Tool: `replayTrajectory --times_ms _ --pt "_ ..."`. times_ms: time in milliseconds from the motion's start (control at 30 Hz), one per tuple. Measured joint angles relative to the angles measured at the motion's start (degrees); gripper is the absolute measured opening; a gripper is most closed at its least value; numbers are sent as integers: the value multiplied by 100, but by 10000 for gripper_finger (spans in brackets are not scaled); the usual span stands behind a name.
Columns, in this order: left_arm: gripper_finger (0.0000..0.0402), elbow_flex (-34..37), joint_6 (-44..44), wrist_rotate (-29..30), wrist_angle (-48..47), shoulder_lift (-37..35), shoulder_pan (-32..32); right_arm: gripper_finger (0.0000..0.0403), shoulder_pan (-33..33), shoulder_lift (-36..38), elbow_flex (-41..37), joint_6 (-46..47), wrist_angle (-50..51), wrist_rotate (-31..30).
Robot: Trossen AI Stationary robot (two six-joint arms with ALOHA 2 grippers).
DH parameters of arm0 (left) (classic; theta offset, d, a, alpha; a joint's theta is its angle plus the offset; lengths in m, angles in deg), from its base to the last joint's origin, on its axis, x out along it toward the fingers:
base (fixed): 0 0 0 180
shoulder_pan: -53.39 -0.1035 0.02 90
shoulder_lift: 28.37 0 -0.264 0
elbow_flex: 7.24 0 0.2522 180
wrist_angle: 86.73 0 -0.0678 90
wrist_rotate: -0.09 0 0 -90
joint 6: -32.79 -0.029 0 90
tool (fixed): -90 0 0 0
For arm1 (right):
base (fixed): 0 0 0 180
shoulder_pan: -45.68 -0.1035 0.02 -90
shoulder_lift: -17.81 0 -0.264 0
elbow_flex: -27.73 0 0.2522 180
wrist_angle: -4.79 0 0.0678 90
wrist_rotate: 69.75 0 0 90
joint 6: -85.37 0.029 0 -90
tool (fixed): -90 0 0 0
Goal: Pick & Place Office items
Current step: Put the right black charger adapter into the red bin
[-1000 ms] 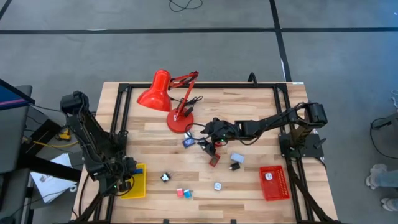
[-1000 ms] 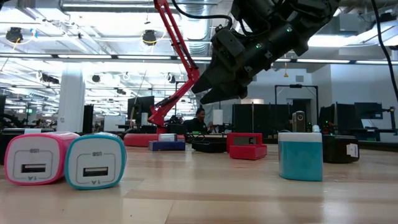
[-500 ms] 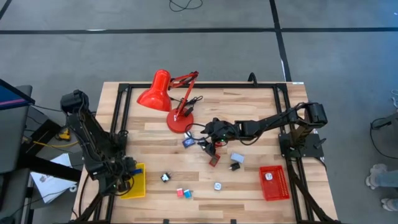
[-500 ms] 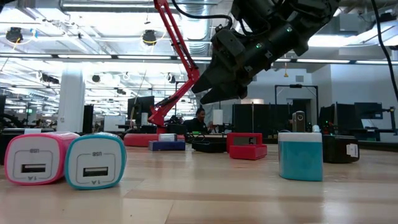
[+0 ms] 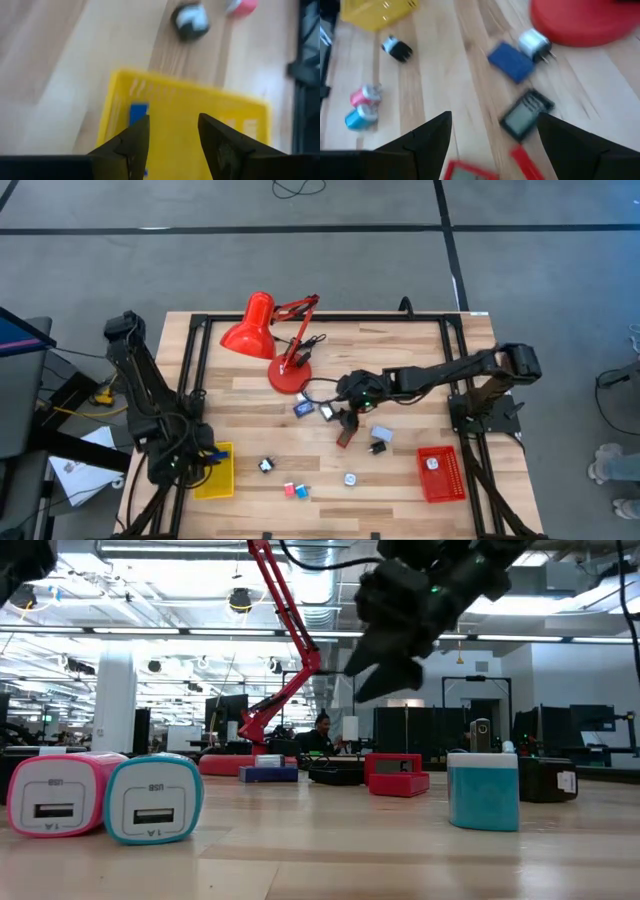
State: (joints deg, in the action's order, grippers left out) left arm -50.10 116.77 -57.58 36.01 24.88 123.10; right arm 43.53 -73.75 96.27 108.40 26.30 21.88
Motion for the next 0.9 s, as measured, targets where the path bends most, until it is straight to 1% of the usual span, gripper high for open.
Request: replayTrajectory --times_ms 200,367,467,533,733,833,900 --pt "159 2 -703 907 5 -598 -131 286 -331 419 2 -13 826 11" --pt "159 2 -1533 2120 159 -784 -641 286 -651 619 2 380 1705 4" --pt "159 2 -2239 2576 353 -771 -1078 286 -870 622 0 400 2106 9" --pt "159 2 -2601 2761 590 -732 -1399 286 -1007 610 0 400 2304 23" --pt "161 2 -3400 2941 1237 -561 -2286 286 -1309 607 0 370 2842 137" --pt "158 2 -3713 3122 1527 -429 -2688 286 -1438 605 0 107 2943 132" --pt "157 2 -3830 3133 1741 -296 -2947 286 -1552 605 0 -61 2925 22"
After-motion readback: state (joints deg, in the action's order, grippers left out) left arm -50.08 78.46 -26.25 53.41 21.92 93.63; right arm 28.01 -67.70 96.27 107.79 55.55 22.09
